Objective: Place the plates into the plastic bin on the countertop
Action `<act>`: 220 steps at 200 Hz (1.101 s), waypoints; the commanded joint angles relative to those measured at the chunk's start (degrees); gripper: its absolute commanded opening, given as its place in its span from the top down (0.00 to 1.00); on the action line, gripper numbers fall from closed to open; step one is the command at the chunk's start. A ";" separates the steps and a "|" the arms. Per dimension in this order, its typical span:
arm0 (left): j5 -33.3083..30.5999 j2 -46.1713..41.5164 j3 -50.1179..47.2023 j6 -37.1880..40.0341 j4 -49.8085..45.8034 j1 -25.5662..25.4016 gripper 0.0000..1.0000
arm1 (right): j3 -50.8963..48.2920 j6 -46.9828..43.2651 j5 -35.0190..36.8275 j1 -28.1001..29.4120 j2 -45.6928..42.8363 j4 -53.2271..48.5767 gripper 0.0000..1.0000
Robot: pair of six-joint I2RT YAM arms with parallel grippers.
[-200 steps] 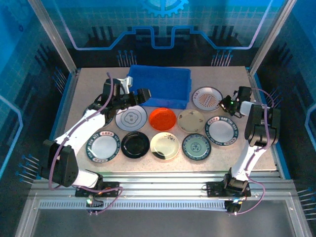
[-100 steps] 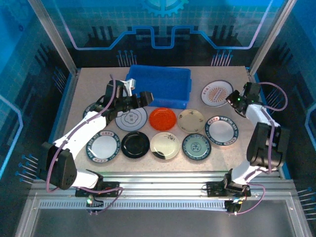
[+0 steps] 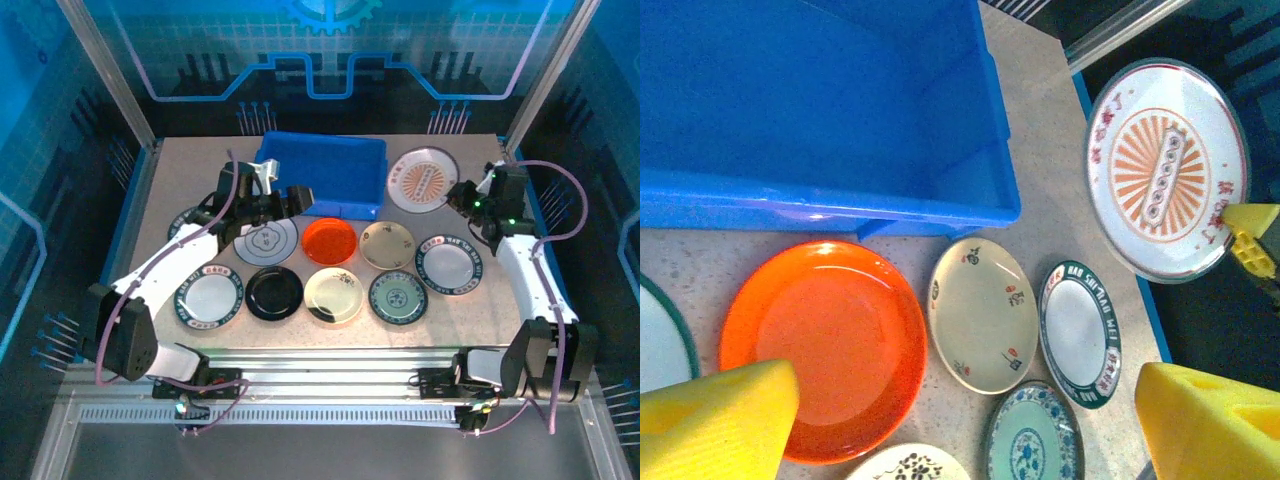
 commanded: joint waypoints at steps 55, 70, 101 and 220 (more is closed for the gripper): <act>3.81 4.40 2.85 -2.41 4.72 -0.71 0.18 | 3.79 4.21 -16.22 14.12 2.86 0.71 1.00; 3.92 4.54 2.53 -2.55 5.33 -0.71 0.19 | 4.12 4.77 -17.12 15.89 3.80 1.21 1.00; 4.03 4.96 2.07 -3.19 6.07 -0.71 0.25 | 5.23 6.38 -19.69 19.06 5.88 3.88 1.00; -0.70 9.77 8.86 -4.91 3.37 -0.14 1.00 | 7.61 7.97 -17.24 19.51 8.69 4.99 0.42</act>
